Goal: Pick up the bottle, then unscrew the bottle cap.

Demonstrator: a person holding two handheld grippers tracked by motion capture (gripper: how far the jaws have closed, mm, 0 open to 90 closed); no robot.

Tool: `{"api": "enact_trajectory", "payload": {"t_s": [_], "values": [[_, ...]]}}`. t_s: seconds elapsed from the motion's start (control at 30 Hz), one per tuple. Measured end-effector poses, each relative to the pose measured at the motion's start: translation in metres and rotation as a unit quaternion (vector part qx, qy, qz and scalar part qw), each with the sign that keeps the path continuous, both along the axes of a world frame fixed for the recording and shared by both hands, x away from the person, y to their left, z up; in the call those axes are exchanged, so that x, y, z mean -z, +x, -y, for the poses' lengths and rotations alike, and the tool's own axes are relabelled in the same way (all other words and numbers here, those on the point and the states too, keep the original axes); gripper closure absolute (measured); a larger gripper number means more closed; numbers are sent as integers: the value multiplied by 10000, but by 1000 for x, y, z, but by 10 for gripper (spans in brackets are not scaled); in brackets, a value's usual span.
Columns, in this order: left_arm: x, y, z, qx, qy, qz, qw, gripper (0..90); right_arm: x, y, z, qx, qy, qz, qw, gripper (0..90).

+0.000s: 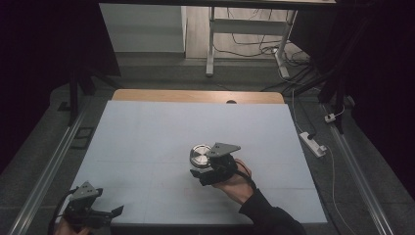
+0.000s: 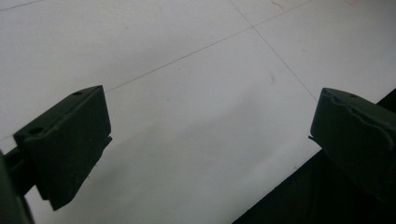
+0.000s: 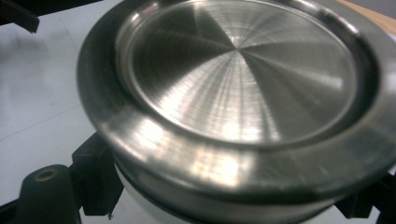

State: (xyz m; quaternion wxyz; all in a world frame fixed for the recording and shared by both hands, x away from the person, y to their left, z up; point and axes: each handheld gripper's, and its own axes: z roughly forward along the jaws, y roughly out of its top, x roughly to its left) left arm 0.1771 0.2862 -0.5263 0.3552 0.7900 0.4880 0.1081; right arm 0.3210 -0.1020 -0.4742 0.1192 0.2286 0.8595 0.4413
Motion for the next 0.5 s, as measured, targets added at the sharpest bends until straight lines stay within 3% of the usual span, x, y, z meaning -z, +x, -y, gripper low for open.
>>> {"api": "enact_trajectory", "payload": {"t_s": [0.5], "values": [[0,2,-1,74,-88,-71,9999,0,2,-6,-8,-201,-55,11,9998,152]]}}
